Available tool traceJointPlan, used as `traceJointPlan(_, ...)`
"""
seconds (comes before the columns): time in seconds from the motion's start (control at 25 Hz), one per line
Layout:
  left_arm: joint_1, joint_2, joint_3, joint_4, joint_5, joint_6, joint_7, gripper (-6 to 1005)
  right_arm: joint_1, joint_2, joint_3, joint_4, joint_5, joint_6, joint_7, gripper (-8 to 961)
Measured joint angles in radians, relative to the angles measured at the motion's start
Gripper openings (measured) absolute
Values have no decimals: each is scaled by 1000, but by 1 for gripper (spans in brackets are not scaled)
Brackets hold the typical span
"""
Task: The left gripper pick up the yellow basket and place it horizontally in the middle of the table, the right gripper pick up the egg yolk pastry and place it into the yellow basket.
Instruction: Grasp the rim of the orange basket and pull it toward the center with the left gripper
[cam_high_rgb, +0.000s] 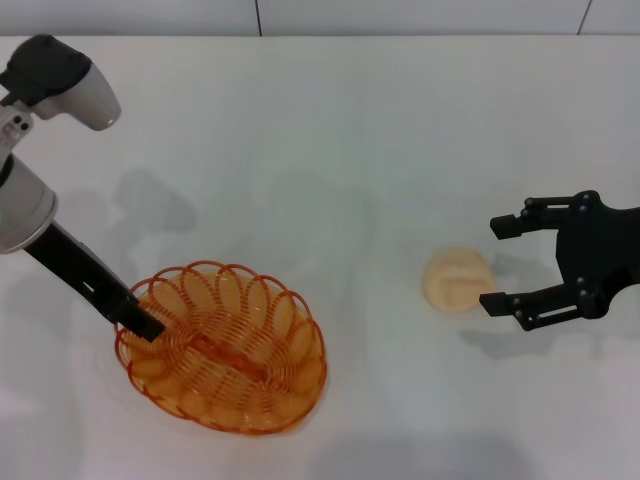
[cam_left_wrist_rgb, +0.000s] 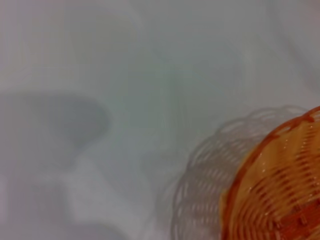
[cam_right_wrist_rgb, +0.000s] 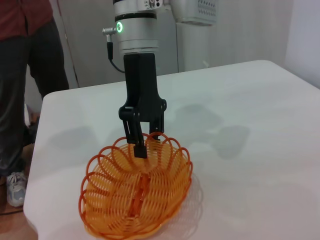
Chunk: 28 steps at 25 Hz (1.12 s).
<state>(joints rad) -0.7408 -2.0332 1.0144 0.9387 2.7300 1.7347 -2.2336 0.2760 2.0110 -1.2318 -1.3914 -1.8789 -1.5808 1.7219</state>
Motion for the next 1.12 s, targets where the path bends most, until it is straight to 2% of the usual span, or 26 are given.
traceJointPlan(0.4,-2,-1,3,0,0,-26,-24,400,-2,0,0,1,0,-1,-1,860)
traceJointPlan(0.64,-3,-2,2,0,1,-57,-47,286,-3,0,0,2,0,-2,-1,860)
traceJointPlan(0.84,-3,3,-8,3,-6,-70,-60,146,-4,0,0,2,0,-2,-1,860)
traceJointPlan(1.12,-4,-2,-13,7,-26,-80,-58,98,-5,0,0,2,1,-2,-2,860)
